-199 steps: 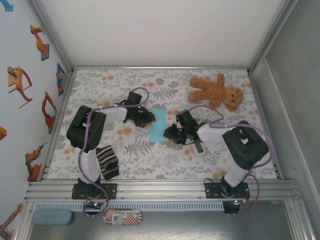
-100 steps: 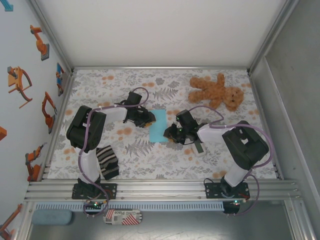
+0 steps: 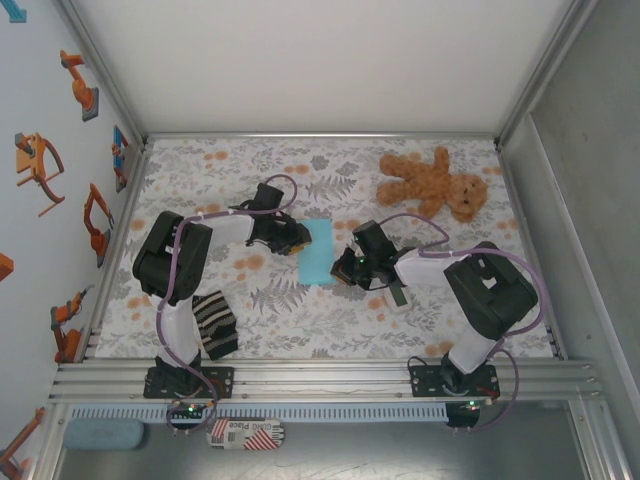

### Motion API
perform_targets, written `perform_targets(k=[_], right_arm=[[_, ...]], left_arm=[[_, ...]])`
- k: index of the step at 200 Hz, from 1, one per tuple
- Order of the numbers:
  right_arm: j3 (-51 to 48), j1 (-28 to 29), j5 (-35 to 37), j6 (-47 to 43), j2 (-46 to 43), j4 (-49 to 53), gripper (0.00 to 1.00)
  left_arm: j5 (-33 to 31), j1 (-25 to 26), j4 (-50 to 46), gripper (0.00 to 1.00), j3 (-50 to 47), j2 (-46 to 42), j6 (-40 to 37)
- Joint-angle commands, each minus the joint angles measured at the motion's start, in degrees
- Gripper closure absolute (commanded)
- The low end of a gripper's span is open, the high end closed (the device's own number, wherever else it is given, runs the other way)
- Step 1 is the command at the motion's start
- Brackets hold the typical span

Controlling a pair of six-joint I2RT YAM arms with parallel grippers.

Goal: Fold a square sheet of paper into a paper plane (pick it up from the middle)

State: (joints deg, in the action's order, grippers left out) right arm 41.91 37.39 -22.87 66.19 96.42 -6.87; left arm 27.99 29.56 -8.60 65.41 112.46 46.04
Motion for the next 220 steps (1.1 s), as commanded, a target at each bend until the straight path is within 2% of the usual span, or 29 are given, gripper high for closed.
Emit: perform_targets(k=[1,15,42,80,123,220], right_arm=[[-0.6,0.5,2.7,0.2,-1.6,2.4,0.96],[-0.8,0.5,3.3,0.2,-1.8,3.0,0.98],[-1.0,0.5,3.7,0.3,-2.3,3.9,1.0],[-1.0,0.5,3.8,-0.5,-3.4,5.4,1.0],[-0.1,0.5,2.8,-2.1,-4.1,3.9,1.0],[7.0,2.1,0.1,-3.6,3.2,-4.3,1.0]], left_arm=[[1.4,-0.1,-0.3,0.68,-1.2,-0.8,0.6],[2.4,0.0,2.7,0.66,-1.0,-3.3,1.2],[0.7,0.1,3.4,0.65,-0.5,-4.9,0.1],[2.3,0.2,2.8,0.68,1.2,-0.5,-0.4],[1.5,0.2,-0.3,0.71,1.5,2.3,-1.9],[0.0,0.3,-2.1,0.72,0.5,3.2,-2.6]])
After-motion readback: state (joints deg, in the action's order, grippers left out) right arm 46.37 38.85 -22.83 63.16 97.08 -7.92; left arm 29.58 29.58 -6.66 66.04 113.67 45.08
